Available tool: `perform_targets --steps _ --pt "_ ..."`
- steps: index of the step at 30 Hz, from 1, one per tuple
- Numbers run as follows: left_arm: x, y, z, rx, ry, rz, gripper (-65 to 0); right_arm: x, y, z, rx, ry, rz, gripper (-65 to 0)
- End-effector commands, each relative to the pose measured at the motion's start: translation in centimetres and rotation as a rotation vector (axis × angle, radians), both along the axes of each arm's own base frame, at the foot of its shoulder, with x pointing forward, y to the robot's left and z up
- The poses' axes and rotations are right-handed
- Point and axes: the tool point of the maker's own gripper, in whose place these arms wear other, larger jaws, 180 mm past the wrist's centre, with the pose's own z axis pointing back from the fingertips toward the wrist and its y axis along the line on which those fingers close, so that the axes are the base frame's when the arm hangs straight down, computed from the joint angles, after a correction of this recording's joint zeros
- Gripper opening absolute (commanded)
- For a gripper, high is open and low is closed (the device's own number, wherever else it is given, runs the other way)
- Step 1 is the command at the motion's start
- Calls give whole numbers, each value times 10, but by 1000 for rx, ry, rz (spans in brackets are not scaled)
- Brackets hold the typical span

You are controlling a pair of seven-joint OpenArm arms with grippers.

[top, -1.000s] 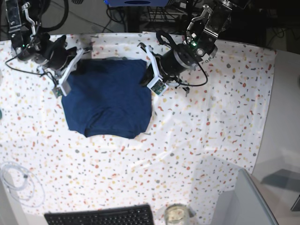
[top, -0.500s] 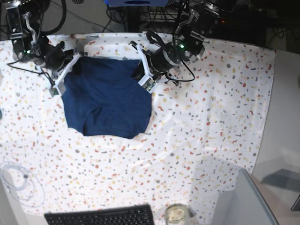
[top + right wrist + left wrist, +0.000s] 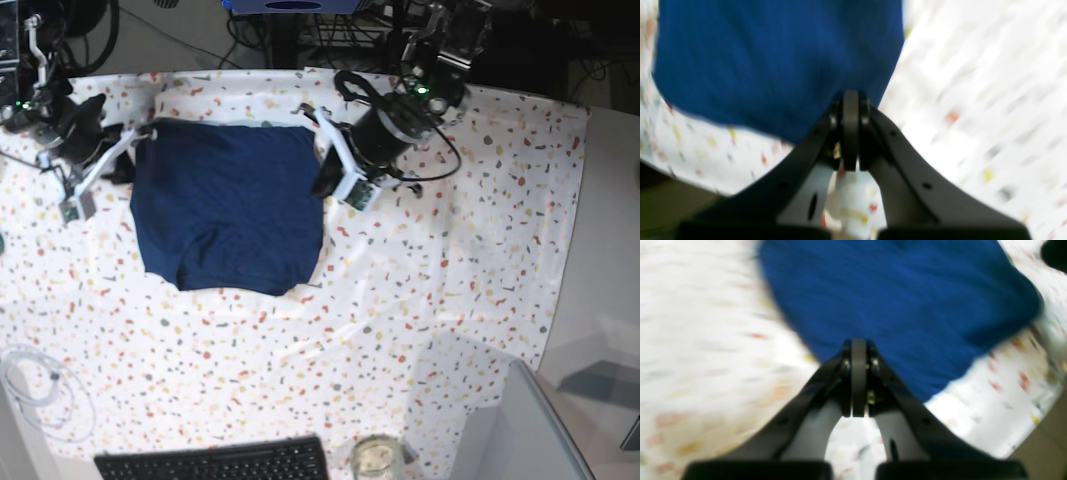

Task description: Layout the t-shirt on the table in an organized manner, then fold the t-shirt properly

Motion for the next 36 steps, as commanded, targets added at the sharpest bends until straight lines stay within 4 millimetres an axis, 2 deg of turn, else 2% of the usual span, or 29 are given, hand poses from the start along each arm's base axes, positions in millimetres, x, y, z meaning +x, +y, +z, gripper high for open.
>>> perform_targets --steps 1,4,5,8,10,16,20,23,25,28,31,34,36 --pt "-2 -2 14 -23 -38 -8 -650 6 -9 15 -19 -56 7 -650" --pt "-26 13 13 19 -28 -42 -650 -1 -27 29 -66 -93 8 -650" --pt "-36 20 10 39 -14 -54 -650 -6 -39 35 -89 -107 -6 -650" --pt "-60 34 2 73 28 -69 -650 -25 -68 43 -138 -125 -63 -650" --pt "-74 40 -1 74 36 -81 -650 -45 -80 42 -161 -96 -74 -650" --pt "-120 54 -12 86 104 -117 -650 -119 -88 34 -172 46 23 -650" --pt "-157 65 -24 114 193 -141 -650 -181 -73 18 -115 189 56 -650" --pt "-189 71 -39 127 284 -142 -650 -226 -52 -12 -33 330 83 -650" --pt "-218 80 -62 149 378 -136 -650 -259 -46 -42 -22 449 106 -650" --pt "-257 97 -98 183 521 -91 -650 -297 -44 -91 -76 610 168 -650" --pt "-275 100 -131 165 589 -25 -650 -317 -42 -133 -90 686 217 -650" --pt "-284 96 -158 126 625 51 -650 -317 -33 -168 -55 700 235 -650" --pt "-295 97 -177 112 663 100 -650 -321 -37 -186 -54 745 231 -650"
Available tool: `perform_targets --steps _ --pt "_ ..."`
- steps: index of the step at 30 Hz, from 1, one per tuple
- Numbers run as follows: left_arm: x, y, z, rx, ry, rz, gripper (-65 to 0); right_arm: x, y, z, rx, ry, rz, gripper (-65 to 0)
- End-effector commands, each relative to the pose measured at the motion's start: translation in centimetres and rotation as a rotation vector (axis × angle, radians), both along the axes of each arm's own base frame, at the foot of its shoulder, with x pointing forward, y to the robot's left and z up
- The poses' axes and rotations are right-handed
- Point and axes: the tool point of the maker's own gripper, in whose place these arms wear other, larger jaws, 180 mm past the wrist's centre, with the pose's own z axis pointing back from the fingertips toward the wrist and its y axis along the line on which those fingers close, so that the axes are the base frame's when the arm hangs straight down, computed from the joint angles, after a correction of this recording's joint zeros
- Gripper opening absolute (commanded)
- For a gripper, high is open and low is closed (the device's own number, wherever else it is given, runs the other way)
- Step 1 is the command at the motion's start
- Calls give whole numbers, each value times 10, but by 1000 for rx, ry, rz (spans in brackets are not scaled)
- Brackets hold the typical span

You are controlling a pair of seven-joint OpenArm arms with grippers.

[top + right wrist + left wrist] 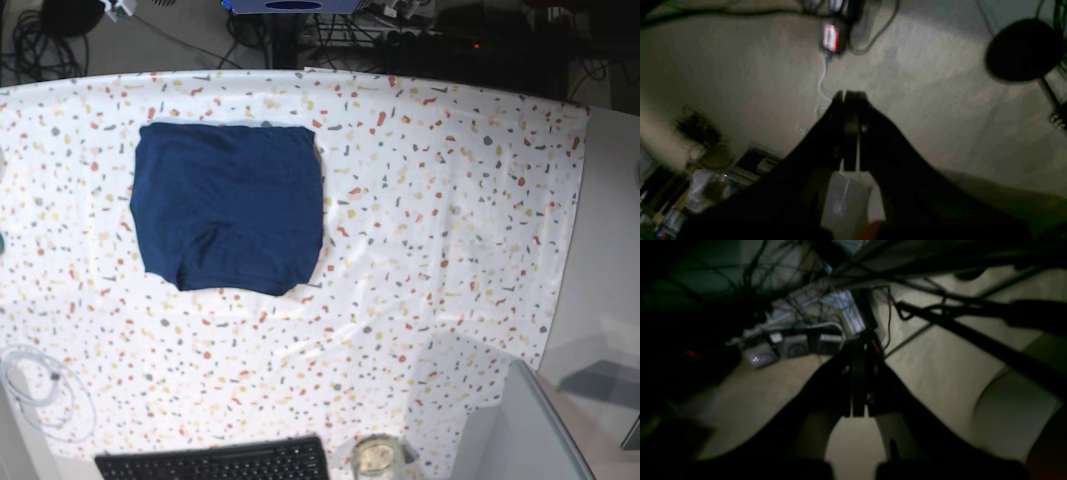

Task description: Layout the t-shirt on the table in an organized manner, then fold the t-shirt properly

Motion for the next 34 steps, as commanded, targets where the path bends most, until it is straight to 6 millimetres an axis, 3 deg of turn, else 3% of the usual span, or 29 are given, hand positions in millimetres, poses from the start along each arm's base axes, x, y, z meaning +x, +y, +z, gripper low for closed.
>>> perform_targets --steps 1,3,6,8,9,12,15,17,21,26,34 --pt "-16 5 -9 15 45 10 -650 -7 -13 -3 -18 29 17 -650" --pt "-28 15 -31 42 108 82 -650 -9 -15 -13 -20 54 25 -648" --pt "-28 29 -48 90 127 196 -650 19 -12 -26 -68 -36 -17 -644" --pt "12 30 -48 105 -13 215 -650 42 -15 -33 -150 -153 -32 -644" --pt "21 32 -46 112 -53 215 -650 51 -19 -34 -197 -201 -26 -644" --pt "22 45 -49 146 -28 192 -650 71 -12 -37 -283 -308 -3 -644" --pt "42 51 -52 161 -28 164 -650 73 -5 -37 -286 -337 -6 -644" --pt "47 57 -52 171 -32 159 -650 75 12 -39 -262 -353 -21 -644" --pt "40 53 -53 167 -14 161 -650 71 42 -41 -218 -345 -27 -644" --pt "24 56 -52 173 6 159 -650 82 61 -42 -190 -362 -39 -645" --pt "30 66 -51 188 -4 170 -650 101 52 -42 -201 -393 -36 -644"
